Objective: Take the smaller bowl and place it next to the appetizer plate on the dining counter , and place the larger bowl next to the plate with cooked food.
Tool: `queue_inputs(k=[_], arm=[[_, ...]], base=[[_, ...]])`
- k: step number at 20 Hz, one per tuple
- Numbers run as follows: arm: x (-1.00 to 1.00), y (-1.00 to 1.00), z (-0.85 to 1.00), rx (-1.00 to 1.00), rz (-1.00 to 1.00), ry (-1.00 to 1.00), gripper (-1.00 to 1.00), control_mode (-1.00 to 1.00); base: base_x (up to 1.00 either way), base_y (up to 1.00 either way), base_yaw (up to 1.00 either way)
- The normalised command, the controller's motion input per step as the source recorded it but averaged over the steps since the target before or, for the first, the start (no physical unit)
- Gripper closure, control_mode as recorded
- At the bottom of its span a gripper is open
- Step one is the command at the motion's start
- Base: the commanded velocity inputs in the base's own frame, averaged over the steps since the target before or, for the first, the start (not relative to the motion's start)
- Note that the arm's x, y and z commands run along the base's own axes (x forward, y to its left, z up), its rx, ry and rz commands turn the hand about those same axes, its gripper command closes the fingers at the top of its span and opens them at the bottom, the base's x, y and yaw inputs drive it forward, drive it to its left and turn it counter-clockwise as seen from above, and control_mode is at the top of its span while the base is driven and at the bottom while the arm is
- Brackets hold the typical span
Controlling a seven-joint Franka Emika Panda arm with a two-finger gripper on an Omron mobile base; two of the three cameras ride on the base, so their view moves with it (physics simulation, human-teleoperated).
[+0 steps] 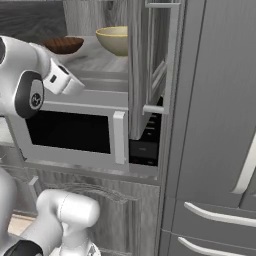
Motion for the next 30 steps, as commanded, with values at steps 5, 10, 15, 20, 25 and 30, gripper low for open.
queue_inputs(k=[5, 10, 15, 20, 25, 30], arm=[[0.02, -0.05, 0.17, 0.17, -0.03, 0.00, -1.00, -1.00], [0.10, -0.12, 0.07, 0.02, 0.00, 0.00, -1.00, -1.00], [0.36, 0.00, 0.00, 0.00, 0.00, -0.04, -1.00, -1.00], [0.23, 0.00, 0.00, 0.00, 0.00, -0.20, -1.00, -1.00], [0.24, -0.06, 0.04, 0.04, 0.00, -0.04, -1.00, -1.00], [0.19, -0.23, 0.19, 0.12, 0.00, 0.00, -1.00, -1.00]], base=[[0.00, 0.00, 0.00], [0.00, 0.00, 0.00], [0.00, 0.00, 0.00], [0.00, 0.00, 0.00], [0.00, 0.00, 0.00], [0.00, 0.00, 0.00]])
